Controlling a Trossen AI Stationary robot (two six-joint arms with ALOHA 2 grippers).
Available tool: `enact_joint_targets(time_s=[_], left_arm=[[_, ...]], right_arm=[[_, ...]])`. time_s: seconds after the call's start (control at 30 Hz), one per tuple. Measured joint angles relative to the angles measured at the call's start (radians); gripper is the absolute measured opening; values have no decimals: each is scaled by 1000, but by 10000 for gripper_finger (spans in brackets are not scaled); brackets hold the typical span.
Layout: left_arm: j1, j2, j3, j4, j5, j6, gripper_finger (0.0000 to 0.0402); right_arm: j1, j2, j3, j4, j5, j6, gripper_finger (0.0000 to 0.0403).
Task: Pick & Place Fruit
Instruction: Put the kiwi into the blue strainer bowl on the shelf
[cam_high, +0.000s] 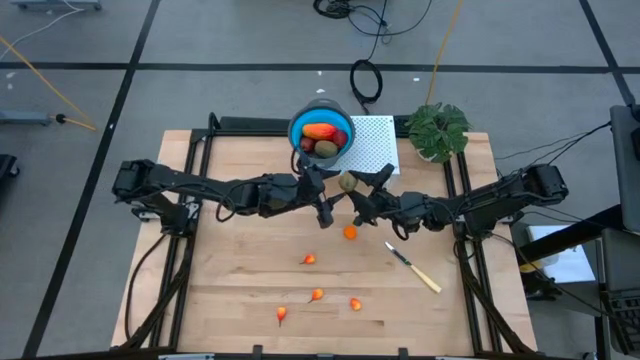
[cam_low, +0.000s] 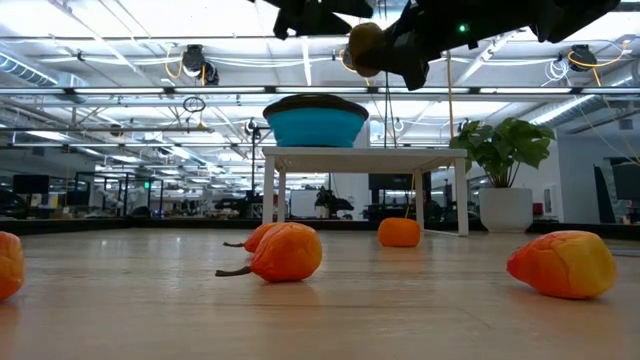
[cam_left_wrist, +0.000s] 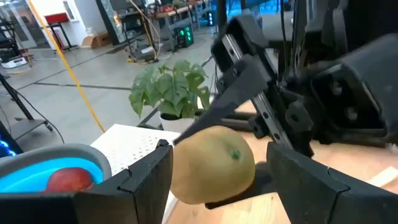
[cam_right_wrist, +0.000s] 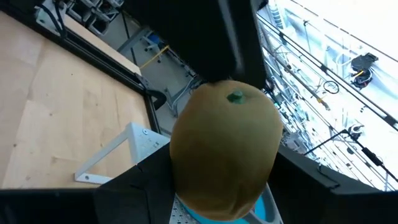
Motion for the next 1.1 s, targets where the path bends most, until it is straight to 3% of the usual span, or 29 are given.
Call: enact_joint_targets(time_s=[0.47, 0.9, 1.1], left_arm=[[5, 133, 209, -194, -57, 67, 260], [18, 135, 210, -246, -49, 64, 257], [18, 134, 210, -248, -48, 68, 218]], right_arm=[[1, 0, 0, -14, -1, -1, 208], [2, 0, 0, -29, 1, -39, 208], [2, 0, 0, -29, 2, -18, 208]])
